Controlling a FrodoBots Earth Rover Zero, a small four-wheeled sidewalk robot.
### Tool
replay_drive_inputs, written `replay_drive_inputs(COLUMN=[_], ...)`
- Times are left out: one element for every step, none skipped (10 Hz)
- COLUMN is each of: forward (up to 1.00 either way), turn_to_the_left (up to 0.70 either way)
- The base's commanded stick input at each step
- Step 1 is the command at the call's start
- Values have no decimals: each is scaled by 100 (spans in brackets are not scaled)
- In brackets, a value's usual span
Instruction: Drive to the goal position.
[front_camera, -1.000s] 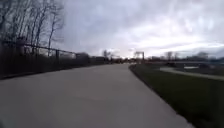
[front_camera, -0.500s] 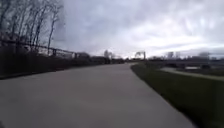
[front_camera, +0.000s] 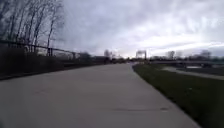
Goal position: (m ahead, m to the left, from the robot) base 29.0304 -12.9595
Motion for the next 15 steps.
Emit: replay_drive_inputs(forward=[100,100,100,100,100,100,100,100,100,100,100,100,100,100,100], turn_to_the_left=[0,0,0,0,0,0,0,0,0,0,0,0,0,0,-1])
